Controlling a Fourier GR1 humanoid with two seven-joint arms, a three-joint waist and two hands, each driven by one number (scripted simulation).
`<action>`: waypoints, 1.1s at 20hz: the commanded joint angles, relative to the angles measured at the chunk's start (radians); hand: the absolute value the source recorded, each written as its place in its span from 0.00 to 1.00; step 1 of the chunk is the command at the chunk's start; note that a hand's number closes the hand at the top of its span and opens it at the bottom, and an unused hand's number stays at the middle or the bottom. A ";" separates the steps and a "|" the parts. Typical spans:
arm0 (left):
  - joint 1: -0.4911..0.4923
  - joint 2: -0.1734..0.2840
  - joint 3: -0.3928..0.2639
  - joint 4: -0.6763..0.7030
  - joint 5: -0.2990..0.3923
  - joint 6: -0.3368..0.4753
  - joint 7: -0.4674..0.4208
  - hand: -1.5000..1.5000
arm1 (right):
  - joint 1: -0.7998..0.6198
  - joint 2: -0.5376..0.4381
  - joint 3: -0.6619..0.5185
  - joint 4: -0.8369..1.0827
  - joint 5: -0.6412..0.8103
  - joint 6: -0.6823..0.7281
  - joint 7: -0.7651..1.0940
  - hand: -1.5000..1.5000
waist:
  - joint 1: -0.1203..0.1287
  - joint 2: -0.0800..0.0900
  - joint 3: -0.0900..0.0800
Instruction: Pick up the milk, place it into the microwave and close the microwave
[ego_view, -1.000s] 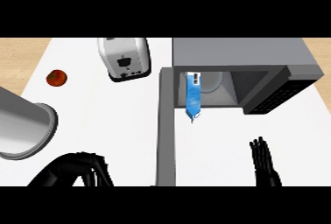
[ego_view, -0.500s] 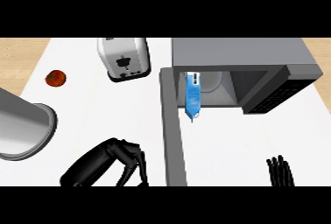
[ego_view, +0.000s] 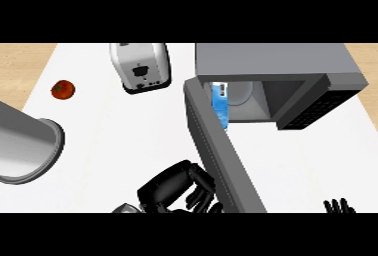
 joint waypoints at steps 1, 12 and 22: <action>-0.065 -0.003 -0.211 0.151 -0.052 0.195 -0.037 1.00 | 0.043 -0.022 0.001 -0.068 -0.036 0.065 -0.021 0.00 | -0.009 0.001 0.000; -0.341 -0.003 -0.435 0.434 0.296 0.557 -0.031 1.00 | 0.105 -0.068 0.088 -0.345 -0.105 0.121 0.063 0.00 | -0.093 0.013 -0.002; -0.490 -0.003 -0.365 0.485 0.522 0.746 -0.200 0.00 | 0.098 -0.126 0.111 -0.479 -0.147 0.138 0.147 0.00 | -0.168 0.032 -0.005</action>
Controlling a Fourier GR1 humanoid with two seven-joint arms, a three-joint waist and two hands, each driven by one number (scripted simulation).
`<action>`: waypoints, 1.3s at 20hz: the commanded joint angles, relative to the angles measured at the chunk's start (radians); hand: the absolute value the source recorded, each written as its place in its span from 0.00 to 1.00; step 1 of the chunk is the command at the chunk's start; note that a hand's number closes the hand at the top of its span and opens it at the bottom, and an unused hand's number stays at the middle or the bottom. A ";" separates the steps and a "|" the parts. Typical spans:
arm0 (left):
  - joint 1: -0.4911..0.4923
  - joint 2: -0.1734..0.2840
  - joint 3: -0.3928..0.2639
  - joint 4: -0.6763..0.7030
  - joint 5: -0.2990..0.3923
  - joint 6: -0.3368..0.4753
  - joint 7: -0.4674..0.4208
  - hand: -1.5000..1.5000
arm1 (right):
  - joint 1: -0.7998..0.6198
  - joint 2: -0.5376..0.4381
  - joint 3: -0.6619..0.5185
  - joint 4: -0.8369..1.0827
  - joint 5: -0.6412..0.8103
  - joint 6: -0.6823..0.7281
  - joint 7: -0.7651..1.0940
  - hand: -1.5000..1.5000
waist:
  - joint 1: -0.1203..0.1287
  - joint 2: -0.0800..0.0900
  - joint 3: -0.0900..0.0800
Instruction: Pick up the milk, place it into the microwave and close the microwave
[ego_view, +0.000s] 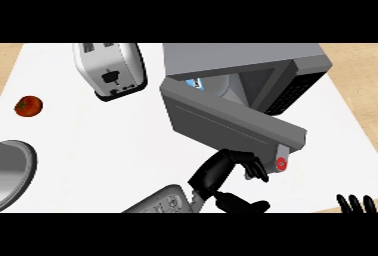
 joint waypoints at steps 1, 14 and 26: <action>-0.086 -0.005 0.038 0.041 0.068 0.107 -0.051 1.00 | 0.025 -0.014 0.028 -0.062 -0.008 0.024 0.024 0.00 | -0.035 0.003 -0.001; -0.282 -0.005 0.179 0.208 0.313 0.172 -0.156 1.00 | 0.040 -0.081 0.055 -0.172 -0.082 0.088 0.080 0.00 | -0.128 0.036 0.000; -0.397 -0.005 0.228 0.361 0.433 0.149 -0.250 1.00 | 0.068 -0.122 0.050 -0.246 -0.134 0.107 0.122 0.00 | -0.174 0.052 0.002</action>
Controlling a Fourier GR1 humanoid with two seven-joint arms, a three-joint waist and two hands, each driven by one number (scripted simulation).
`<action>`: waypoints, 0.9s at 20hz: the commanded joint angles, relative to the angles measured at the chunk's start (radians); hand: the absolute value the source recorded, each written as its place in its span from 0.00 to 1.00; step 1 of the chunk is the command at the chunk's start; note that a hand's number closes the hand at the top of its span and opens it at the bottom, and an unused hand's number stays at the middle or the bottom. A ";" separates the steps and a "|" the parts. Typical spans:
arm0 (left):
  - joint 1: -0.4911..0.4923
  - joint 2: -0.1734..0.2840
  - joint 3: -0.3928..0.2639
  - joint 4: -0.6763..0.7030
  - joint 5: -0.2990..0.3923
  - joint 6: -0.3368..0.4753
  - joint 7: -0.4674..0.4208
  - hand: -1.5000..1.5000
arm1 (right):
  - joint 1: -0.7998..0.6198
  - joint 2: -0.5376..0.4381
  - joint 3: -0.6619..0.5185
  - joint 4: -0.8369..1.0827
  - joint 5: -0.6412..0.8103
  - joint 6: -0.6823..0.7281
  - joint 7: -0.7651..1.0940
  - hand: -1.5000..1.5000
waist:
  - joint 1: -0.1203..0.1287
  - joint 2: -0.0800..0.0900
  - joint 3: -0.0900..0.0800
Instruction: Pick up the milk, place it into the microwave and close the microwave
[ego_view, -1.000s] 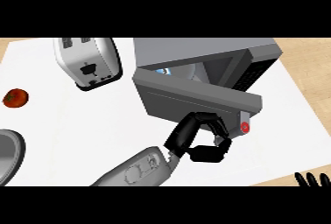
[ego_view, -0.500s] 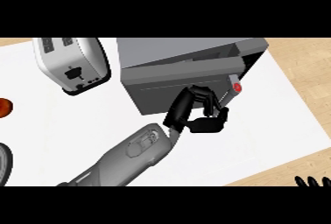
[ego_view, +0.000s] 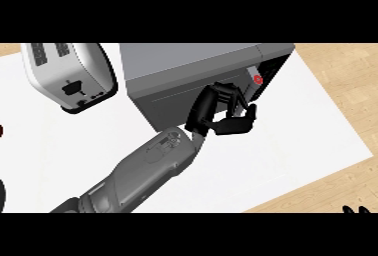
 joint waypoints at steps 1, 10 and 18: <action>-0.072 -0.001 0.021 0.069 0.035 -0.009 -0.020 1.00 | 0.012 -0.020 -0.004 -0.029 -0.031 0.025 0.006 0.00 | -0.022 0.006 0.002; -0.078 -0.001 0.012 0.088 0.088 0.015 -0.079 1.00 | 0.018 -0.047 -0.006 -0.072 -0.064 0.042 0.025 0.00 | -0.042 0.011 0.003; -0.080 -0.001 0.000 0.121 0.118 0.018 -0.125 1.00 | 0.026 -0.079 -0.042 -0.117 -0.084 0.049 0.035 0.00 | -0.047 0.012 0.003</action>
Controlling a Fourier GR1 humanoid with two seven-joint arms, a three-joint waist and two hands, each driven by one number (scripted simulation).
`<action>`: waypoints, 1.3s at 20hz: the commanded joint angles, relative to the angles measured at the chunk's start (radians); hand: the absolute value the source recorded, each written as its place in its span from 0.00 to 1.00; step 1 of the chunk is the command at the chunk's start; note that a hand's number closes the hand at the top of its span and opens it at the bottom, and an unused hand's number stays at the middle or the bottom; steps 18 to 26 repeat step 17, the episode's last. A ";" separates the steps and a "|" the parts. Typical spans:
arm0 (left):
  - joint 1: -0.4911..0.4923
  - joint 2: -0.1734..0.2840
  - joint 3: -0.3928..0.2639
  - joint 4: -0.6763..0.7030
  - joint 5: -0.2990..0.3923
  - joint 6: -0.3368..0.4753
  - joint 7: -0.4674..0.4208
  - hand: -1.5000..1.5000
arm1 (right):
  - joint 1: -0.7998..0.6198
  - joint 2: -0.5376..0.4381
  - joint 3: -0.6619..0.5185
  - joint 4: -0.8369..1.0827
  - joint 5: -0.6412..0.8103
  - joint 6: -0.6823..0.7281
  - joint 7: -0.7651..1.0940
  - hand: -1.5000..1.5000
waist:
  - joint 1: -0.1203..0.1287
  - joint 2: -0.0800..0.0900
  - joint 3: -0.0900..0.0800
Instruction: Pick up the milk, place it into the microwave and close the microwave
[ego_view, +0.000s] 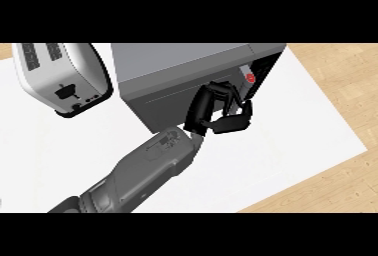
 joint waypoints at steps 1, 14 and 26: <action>-0.070 -0.004 0.018 0.074 0.022 -0.022 -0.007 1.00 | 0.017 -0.003 0.019 -0.007 -0.034 0.024 0.002 0.00 | -0.020 0.020 0.003; -0.096 -0.004 0.006 0.117 0.077 -0.020 -0.036 1.00 | 0.049 -0.047 -0.001 -0.064 -0.088 0.051 0.024 0.00 | -0.031 0.017 0.002; -0.111 -0.004 0.002 0.120 0.090 -0.025 -0.039 1.00 | 0.059 -0.047 0.003 -0.060 -0.101 0.054 0.027 0.00 | -0.032 0.015 0.004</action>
